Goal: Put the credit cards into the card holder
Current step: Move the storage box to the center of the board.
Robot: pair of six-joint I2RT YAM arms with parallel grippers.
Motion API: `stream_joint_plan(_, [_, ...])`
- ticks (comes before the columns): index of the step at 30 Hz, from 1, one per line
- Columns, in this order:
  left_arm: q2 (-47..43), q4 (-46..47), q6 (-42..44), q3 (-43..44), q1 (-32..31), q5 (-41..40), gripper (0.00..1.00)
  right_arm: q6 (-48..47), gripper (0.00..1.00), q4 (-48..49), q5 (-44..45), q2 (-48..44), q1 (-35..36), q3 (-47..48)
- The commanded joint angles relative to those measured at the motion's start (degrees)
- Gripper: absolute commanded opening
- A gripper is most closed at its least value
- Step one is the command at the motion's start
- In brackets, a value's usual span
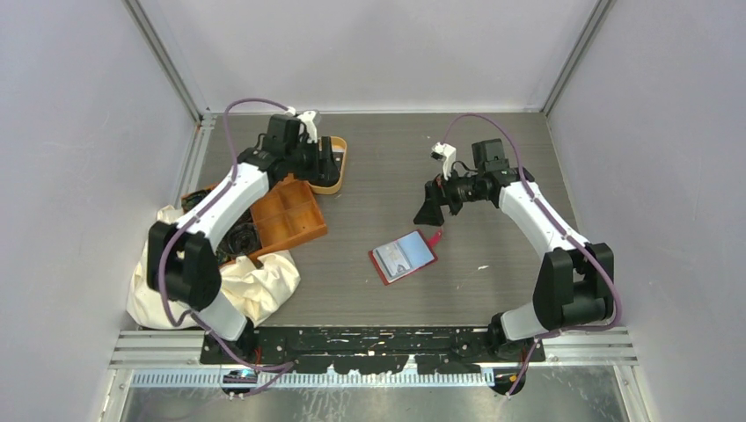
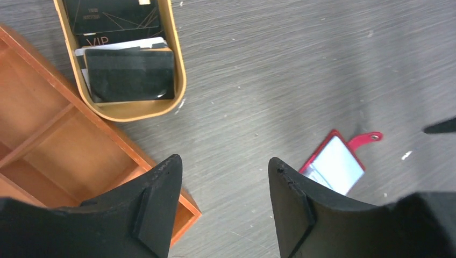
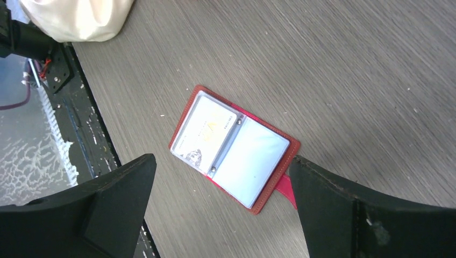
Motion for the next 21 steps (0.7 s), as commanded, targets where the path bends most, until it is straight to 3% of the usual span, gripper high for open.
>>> stream_joint_plan(1, [7.62,-9.91,5.15,9.91,0.52,-3.03,0.61,1.54,0.99,0.82,-3.84,-3.63,0.25,0.56])
stream_joint_plan(6, [18.61,-18.06,6.4,19.9,0.49,-3.96,0.64,1.55,0.99,-0.22,-2.83,-2.46,0.24,0.89])
stream_joint_plan(21, [32.2,-20.66,4.64,30.31,-0.13,-2.15,0.63,-1.56,0.96,-6.53,-2.72,3.42,0.31,4.28])
